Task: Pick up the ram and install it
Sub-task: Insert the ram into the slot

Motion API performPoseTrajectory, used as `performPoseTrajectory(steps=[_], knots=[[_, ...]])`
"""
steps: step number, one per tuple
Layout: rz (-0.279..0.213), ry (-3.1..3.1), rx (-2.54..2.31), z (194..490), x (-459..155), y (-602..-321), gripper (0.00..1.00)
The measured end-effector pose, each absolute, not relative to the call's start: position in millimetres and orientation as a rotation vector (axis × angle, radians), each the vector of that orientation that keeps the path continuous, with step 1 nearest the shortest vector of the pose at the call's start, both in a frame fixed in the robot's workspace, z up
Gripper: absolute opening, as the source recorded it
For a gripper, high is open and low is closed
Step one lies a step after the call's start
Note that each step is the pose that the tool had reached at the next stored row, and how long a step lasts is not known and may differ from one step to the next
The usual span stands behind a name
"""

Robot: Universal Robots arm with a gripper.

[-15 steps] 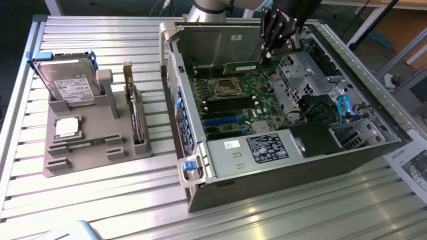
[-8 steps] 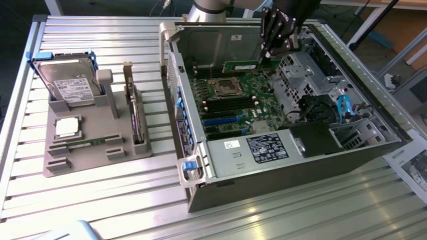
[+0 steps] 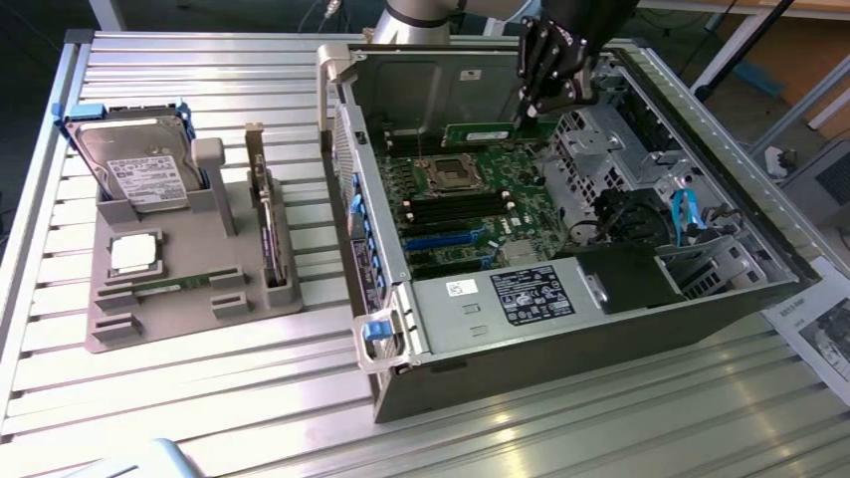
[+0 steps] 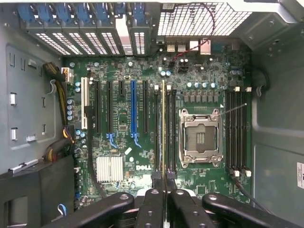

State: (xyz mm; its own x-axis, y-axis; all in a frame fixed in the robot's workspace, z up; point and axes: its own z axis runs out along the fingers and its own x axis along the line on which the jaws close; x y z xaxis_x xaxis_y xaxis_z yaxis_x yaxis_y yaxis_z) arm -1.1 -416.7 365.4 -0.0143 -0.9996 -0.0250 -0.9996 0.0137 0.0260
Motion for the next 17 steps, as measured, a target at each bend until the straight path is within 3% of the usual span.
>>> performPoseTrajectory(steps=[17], knots=[[-0.056,-2.237,2.205,337.6,-1.1,-416.2,0.12]])
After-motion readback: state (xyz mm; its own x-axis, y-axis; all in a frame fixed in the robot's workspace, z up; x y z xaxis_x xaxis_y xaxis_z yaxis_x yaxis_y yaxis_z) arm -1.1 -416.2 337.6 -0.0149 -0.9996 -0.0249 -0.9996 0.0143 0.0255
